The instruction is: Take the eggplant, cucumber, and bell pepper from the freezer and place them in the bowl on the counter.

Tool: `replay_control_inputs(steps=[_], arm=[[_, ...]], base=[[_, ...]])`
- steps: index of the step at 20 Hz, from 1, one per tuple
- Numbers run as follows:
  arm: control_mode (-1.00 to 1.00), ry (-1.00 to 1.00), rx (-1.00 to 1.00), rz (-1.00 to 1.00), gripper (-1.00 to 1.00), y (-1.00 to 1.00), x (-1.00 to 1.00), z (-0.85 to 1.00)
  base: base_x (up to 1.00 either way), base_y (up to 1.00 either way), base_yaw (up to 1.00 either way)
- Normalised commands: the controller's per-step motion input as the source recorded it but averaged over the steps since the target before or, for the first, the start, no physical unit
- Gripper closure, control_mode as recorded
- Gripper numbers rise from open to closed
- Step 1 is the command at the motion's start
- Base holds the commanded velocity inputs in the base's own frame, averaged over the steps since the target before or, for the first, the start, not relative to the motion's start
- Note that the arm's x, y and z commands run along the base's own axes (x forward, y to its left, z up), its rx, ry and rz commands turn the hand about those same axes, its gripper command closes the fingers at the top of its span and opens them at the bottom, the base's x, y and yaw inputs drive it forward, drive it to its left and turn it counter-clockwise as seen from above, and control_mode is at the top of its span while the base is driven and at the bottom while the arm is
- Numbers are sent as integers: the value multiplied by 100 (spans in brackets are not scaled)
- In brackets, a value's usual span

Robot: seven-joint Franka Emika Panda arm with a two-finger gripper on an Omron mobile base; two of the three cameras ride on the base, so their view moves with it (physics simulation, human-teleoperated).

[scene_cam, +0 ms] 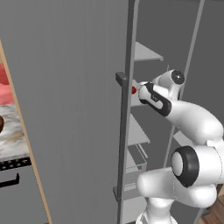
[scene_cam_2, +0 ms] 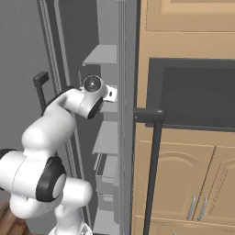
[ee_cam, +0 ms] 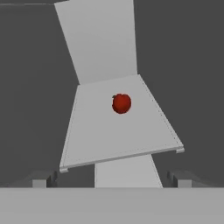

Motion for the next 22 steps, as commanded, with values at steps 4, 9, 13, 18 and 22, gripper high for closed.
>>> replay_control_inputs(steps=[4,9,13,18,22], arm=[[-100,1,2,0,-100,0,19,-28],[-100,4,2,0,-100,0,14,-18],[-100,2,2,0,-100,-1,19,0],[-100,2,0,0,-100,0,25,0],[-100,4,0,0,-100,0,23,0]], base=[[0,0,0],[0,0,0],[0,0,0],[0,0,0],[0,0,0]])
